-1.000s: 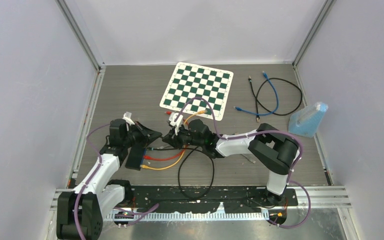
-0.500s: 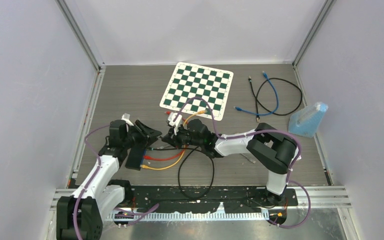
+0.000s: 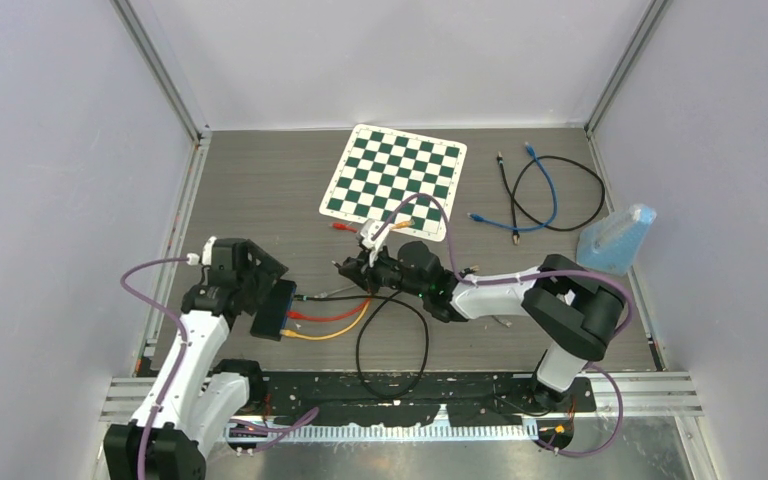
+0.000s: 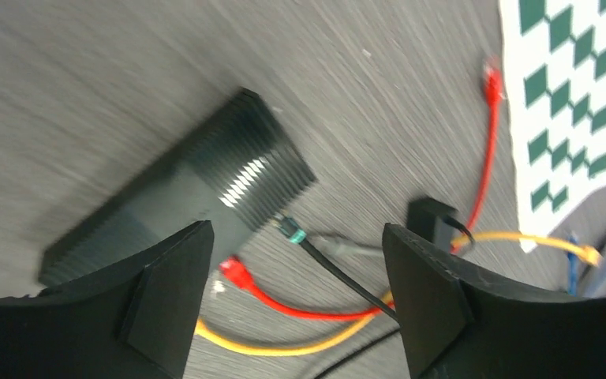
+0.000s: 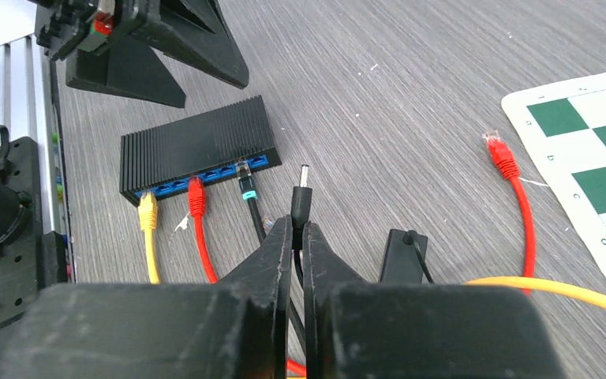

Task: Insert the plug into the switch port
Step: Move the switch port to the center of the board.

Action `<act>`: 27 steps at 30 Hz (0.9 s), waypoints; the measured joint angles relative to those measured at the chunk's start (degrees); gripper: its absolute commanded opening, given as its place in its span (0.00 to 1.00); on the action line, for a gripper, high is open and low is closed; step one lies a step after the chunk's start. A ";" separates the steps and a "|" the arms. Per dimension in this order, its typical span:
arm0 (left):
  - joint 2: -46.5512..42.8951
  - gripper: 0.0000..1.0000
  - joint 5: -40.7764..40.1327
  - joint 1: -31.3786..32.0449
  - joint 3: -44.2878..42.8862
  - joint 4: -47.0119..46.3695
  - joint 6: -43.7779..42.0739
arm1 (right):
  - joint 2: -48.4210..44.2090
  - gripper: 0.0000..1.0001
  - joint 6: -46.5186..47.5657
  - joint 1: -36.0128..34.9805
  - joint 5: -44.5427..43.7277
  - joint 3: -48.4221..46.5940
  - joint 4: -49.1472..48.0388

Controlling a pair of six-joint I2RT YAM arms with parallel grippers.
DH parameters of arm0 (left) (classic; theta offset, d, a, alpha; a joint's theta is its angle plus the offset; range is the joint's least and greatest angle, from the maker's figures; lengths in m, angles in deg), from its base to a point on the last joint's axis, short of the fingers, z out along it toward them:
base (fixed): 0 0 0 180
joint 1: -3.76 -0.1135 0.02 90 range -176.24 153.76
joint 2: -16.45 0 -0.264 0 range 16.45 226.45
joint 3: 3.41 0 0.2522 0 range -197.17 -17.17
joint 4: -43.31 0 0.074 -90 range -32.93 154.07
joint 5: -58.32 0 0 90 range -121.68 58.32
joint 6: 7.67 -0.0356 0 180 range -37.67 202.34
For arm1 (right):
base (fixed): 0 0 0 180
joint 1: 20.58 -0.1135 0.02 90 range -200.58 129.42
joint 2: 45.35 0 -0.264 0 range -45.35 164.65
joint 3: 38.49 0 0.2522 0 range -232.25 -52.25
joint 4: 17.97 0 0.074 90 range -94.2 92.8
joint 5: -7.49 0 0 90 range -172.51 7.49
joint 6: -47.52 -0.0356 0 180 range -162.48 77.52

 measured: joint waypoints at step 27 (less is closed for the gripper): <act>-2.36 0.96 -11.37 -1.79 7.10 15.34 16.57 | -6.88 0.05 0.52 2.56 0.52 8.81 -4.17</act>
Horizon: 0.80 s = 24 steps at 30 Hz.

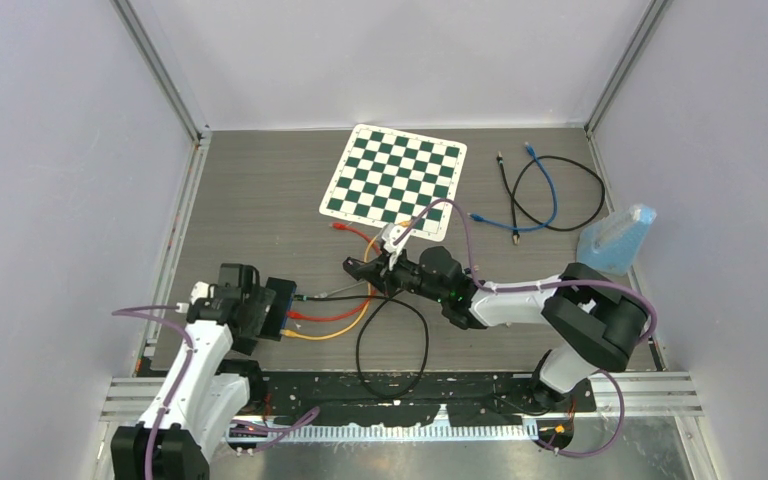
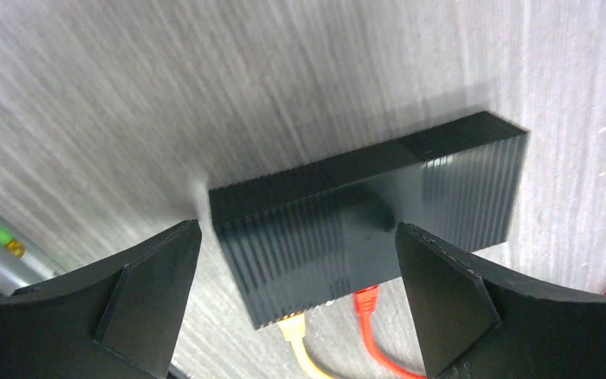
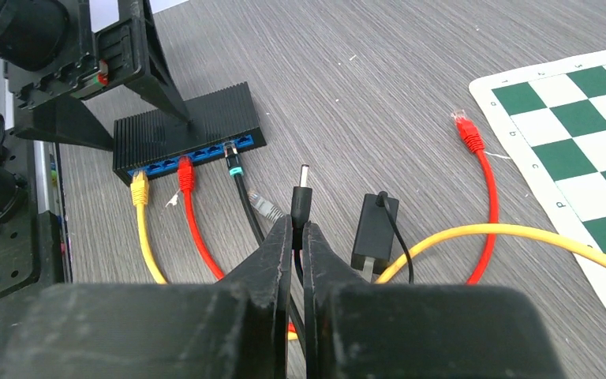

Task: Insert the plug into the switch port
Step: Move the switch port to the center of the board.

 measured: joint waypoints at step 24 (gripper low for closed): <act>28.59 0.92 -4.81 -1.49 -15.67 -27.71 -22.43 | -24.26 0.05 4.37 0.37 -7.50 2.36 15.58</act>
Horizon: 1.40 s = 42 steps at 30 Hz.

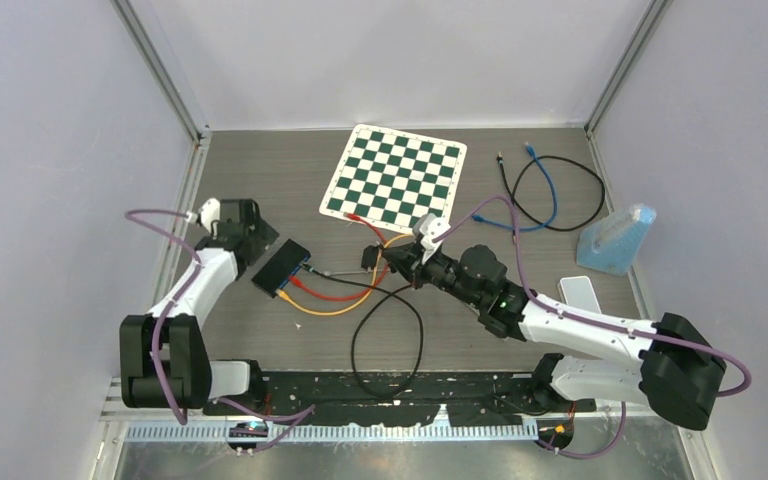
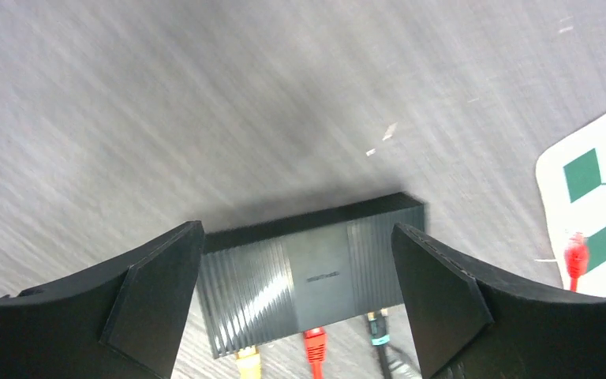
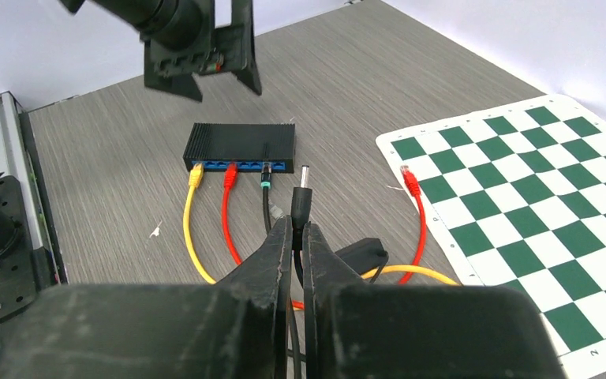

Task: Insert the plug into the switch port
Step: Move the switch port to the center of the board.

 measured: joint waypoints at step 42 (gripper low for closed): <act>20.81 0.91 31.74 3.28 -21.77 16.61 -84.89 | -26.38 0.05 4.52 0.00 -5.14 4.35 15.61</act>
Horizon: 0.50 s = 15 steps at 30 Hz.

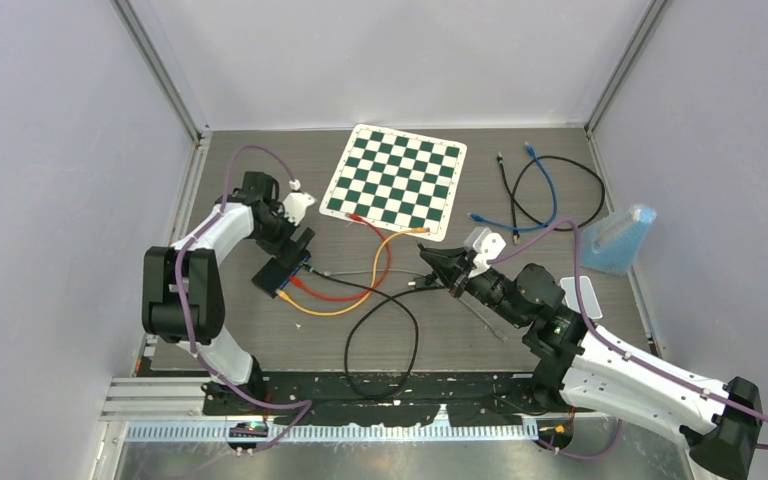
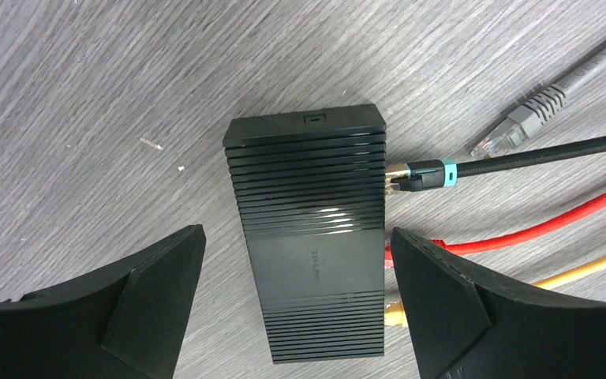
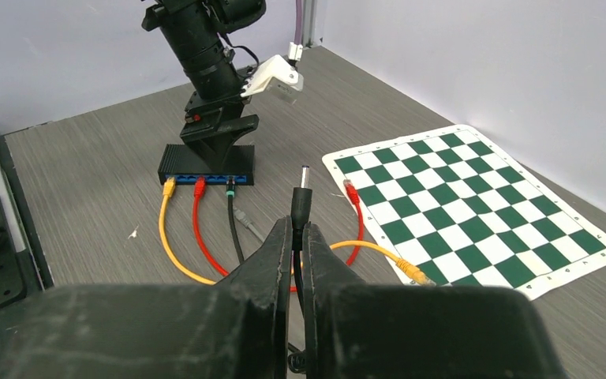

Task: Insert the plug into the switch port
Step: Move the switch port to the center of the board.

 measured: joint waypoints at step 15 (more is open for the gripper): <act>3.41 0.84 0.28 0.00 -0.98 1.64 -1.36 | -1.62 0.05 0.66 0.00 -1.25 0.00 0.57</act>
